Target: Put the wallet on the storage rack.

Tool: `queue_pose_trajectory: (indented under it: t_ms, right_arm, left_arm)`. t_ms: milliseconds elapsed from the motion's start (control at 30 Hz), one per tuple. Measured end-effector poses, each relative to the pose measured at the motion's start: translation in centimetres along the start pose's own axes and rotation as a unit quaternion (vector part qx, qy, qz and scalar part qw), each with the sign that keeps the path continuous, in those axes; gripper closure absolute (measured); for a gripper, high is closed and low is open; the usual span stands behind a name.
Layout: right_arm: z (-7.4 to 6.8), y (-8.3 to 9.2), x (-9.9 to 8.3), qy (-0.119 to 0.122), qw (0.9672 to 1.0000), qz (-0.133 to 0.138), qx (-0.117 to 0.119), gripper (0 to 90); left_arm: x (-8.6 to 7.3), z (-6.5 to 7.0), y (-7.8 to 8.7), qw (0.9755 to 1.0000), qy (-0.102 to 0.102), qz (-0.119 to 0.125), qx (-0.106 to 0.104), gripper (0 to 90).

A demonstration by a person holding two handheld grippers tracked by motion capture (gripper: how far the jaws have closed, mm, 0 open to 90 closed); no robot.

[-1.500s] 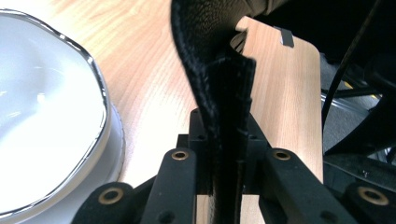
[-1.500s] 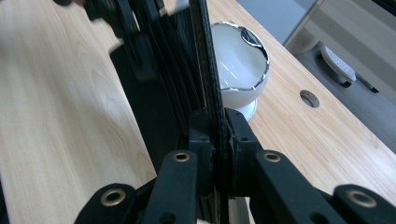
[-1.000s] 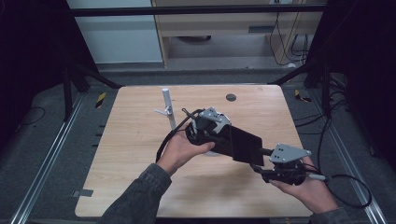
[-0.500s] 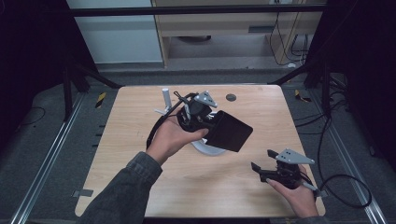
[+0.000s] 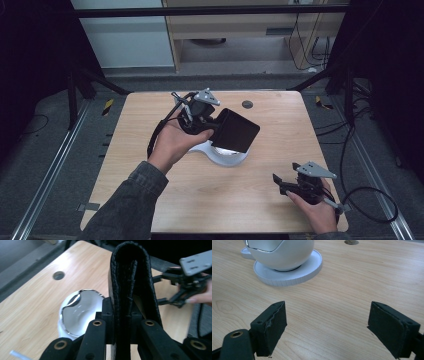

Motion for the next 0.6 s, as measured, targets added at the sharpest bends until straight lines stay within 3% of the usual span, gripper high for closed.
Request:
queue_pose_trajectory:
  t_ms: [133,333,600]
  right_arm:
    - [0.0,0.0,-0.1,0.003,1.0,-0.002,-0.001,15.4]
    - [-0.1,-0.3,-0.5,0.004,0.9999,-0.01,0.005,15.4]
    - [-0.3,-0.3,-0.6,0.008,0.9998,-0.015,0.006,15.3]
  left_arm:
    - [-0.2,-1.1,-0.3,0.9998,0.011,0.007,0.018,80.7]
    - [-0.7,-2.3,-0.5,0.9992,0.026,0.011,0.028,80.7]
    - [-1.8,-3.2,-1.9,0.9986,0.022,-0.007,0.048,80.6]
Point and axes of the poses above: each handheld gripper's, and its own axes: y roughly backward along the jaws, x roughly out of its top, z roughly to its right, the point moved 10 cm from there along -y, roughly forward along the jaws, and after that the axes turned 9 degrees about y, right-handed, at the moved point
